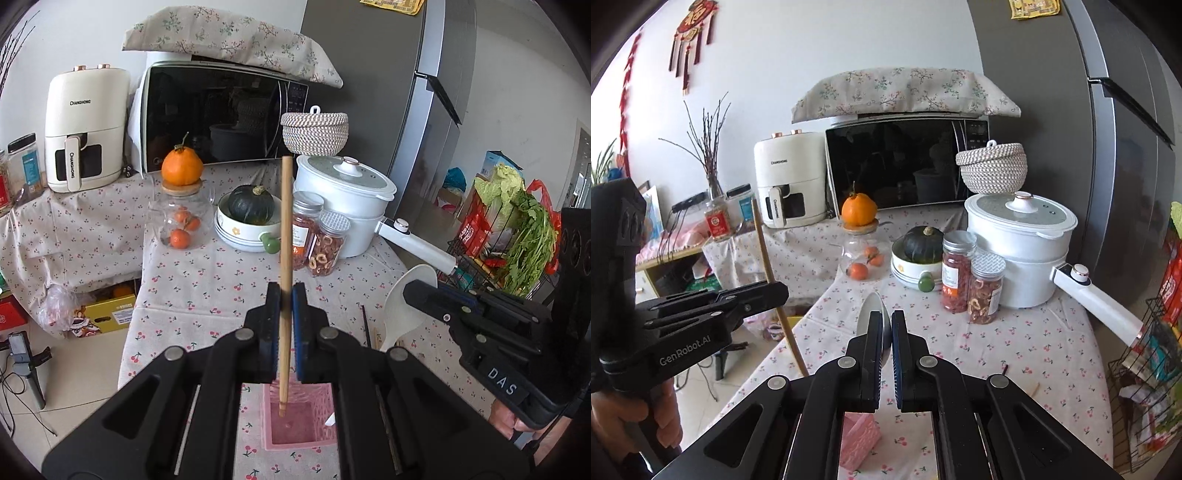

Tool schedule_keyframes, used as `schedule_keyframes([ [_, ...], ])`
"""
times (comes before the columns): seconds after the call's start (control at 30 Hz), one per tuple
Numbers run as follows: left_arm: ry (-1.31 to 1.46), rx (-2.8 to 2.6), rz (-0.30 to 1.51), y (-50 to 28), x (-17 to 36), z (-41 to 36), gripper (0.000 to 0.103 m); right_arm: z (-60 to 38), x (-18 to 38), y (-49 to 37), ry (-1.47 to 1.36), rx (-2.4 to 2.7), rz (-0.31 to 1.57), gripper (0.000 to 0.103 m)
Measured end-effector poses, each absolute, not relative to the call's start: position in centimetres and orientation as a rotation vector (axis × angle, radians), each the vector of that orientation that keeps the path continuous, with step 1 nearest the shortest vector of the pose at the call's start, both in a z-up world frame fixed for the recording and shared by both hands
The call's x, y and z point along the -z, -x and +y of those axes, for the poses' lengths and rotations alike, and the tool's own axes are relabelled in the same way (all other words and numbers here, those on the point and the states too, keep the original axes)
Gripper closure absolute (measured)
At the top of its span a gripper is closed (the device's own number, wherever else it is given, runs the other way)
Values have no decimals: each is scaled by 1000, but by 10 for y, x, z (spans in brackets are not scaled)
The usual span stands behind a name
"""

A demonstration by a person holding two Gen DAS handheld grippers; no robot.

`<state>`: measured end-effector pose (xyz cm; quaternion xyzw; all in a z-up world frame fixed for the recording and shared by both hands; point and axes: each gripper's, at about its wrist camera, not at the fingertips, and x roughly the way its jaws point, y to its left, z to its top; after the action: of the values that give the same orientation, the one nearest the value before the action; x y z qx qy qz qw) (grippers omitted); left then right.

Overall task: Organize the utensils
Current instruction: 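Lower the chopstick into the pink basket with the left tool while the right tool drops the white spoon in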

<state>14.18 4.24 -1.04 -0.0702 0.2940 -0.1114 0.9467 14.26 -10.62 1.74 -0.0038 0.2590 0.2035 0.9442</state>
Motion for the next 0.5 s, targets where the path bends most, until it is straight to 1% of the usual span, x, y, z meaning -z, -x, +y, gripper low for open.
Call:
schedule_keyframes([
  [0.23, 158, 218, 690, -152, 28, 43, 96, -94, 11, -161, 19, -429, 620, 98],
  [0.43, 166, 217, 705, -154, 30, 43, 95, -90, 23, -170, -13, -458, 680, 96],
  [0.47, 172, 215, 701, -154, 29, 45, 93, -90, 24, -172, -25, -464, 694, 96],
  [0.5, 178, 213, 700, -153, 28, 46, 84, -90, 25, -172, -36, -469, 706, 96],
])
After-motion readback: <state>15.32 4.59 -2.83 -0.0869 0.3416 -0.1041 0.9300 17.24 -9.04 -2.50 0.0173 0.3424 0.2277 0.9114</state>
